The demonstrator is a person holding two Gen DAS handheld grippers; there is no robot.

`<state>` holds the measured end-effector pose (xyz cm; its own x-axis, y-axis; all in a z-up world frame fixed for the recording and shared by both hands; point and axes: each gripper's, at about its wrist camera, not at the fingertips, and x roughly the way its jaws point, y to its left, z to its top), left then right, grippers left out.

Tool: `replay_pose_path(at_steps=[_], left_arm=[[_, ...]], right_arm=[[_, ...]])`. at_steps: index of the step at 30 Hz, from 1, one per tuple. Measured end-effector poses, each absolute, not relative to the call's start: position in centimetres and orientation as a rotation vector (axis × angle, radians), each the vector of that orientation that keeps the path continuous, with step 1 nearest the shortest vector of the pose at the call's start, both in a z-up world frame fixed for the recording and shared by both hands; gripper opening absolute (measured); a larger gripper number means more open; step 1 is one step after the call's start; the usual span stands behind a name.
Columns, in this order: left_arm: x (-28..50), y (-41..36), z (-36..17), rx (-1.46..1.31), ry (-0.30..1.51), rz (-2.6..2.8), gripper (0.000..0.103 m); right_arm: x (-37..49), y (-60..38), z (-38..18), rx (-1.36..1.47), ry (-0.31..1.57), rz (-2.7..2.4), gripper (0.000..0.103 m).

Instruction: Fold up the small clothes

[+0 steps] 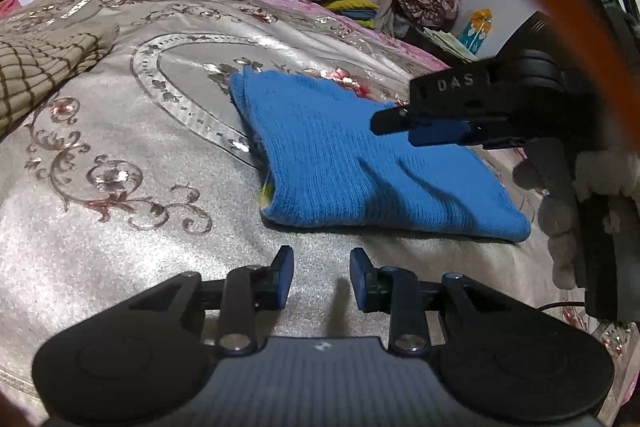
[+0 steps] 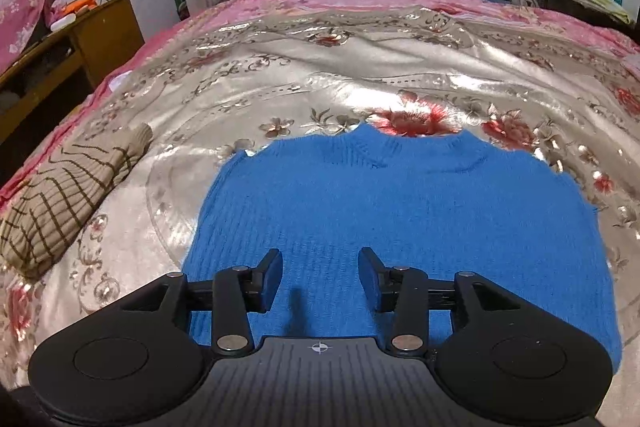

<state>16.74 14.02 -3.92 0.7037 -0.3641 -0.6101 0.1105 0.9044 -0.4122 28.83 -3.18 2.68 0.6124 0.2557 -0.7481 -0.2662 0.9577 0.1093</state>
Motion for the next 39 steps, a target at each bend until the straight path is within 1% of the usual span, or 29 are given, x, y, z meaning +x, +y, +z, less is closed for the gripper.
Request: replay_pose_path(at_steps=[12, 15, 18, 21, 30, 33, 35, 37, 38, 39], left_arm=[[16.9, 14.3, -4.1, -0.389, 0.749, -0.277, 0.036], [17.0, 14.3, -4.2, -0.395, 0.75, -0.279, 0.036], [16.9, 14.4, -4.2, -0.402, 0.748, -0.281, 0.036], [17.0, 14.5, -4.2, -0.411, 0.747, -0.283, 0.036], [17.2, 14.5, -4.3, -0.412, 0.746, -0.286, 0.037], [17.2, 14.5, -4.4, -0.406, 0.745, -0.285, 0.037], [17.3, 14.4, -4.4, -0.399, 0.742, -0.283, 0.037], [17.2, 14.2, -4.4, -0.391, 0.736, -0.279, 0.039], [17.2, 14.1, -4.4, -0.39, 0.731, -0.28, 0.042], [17.2, 14.0, -4.4, -0.39, 0.725, -0.284, 0.045]], right_arm=[[30.4, 1.2, 2.1, -0.054, 0.869, 0.379, 0.043], [30.7, 2.2, 1.8, -0.059, 0.873, 0.39, 0.046], [31.2, 3.3, 1.8, -0.06, 0.878, 0.413, 0.047], [31.4, 4.9, 1.7, -0.089, 0.88, 0.439, 0.054], [33.8, 8.9, -1.2, -0.251, 0.943, 0.378, 0.054], [34.1, 9.3, -2.4, -0.308, 0.929, 0.353, 0.054], [34.3, 8.9, -2.5, -0.294, 0.926, 0.356, 0.051], [34.4, 8.5, -2.4, -0.31, 0.921, 0.359, 0.038], [34.5, 8.3, -2.3, -0.313, 0.921, 0.364, 0.036], [34.6, 7.9, -2.1, -0.306, 0.924, 0.37, 0.028]])
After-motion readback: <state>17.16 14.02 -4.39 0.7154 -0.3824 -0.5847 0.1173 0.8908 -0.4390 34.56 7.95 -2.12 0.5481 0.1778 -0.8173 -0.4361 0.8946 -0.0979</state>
